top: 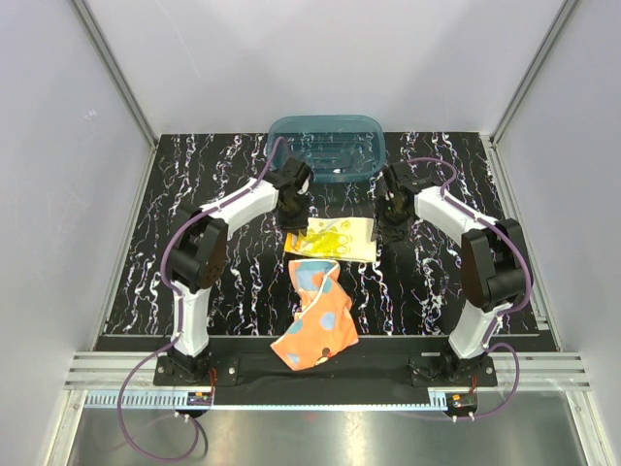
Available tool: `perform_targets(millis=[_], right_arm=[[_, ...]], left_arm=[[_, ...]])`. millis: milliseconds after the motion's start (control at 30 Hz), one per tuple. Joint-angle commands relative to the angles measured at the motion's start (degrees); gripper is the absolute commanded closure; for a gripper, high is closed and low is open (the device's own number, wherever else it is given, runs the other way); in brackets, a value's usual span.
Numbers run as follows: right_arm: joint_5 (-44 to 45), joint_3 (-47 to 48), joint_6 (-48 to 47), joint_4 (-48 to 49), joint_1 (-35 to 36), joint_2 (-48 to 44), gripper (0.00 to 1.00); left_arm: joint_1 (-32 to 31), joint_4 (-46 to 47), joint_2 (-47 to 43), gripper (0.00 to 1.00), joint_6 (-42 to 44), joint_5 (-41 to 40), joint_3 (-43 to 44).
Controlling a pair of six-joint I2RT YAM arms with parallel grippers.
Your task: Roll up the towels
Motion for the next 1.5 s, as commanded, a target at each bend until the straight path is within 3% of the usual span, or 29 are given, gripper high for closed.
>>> perform_targets(millis=[0, 67, 133, 200, 267, 700, 1133, 1233, 1467], right_arm=[[-0.1, -0.3, -0.7, 1.7, -0.6, -0.4, 0.54], [-0.2, -0.4, -0.7, 1.5, -0.6, -0.6, 0.54], [-0.2, -0.5, -0.8, 1.5, -0.7, -0.7, 0.55], [-0.3, -0.7, -0.7, 1.6, -0.7, -0.7, 0.55], [-0.5, -1.1, -0.6, 1.7, -0.7, -0.9, 0.55], [-0.7, -1.7, -0.6, 1.6, -0.7, -1.8, 0.55], [-1.0, 0.6, -1.2, 0.1, -0.6, -1.9, 0.55], [-2.8, 2.6, -1.5, -0.4, -0.7, -2.3, 0.56], [-12.2, 14.4, -2.9, -5.3, -0.7, 0.8, 0.59]], left_arm=[[0.0, 1.0, 0.2, 0.69, 0.0, 0.7, -0.1], [0.0, 1.0, 0.1, 0.72, 0.0, 0.7, -0.1], [-0.1, 1.1, 0.0, 0.80, 0.1, 0.8, -0.1], [0.0, 1.3, -0.3, 0.95, 0.1, 0.9, -0.3], [0.0, 1.5, -1.0, 1.00, -0.1, 0.5, -0.8], [0.0, 4.6, -8.9, 1.00, -2.0, -10.6, -6.6], [0.0, 4.1, -8.4, 1.00, -3.2, -16.2, -8.3], [0.0, 4.0, -7.1, 0.92, -2.7, -16.8, -8.8], [0.6, 0.4, -6.7, 0.47, 1.0, -18.8, -3.3]])
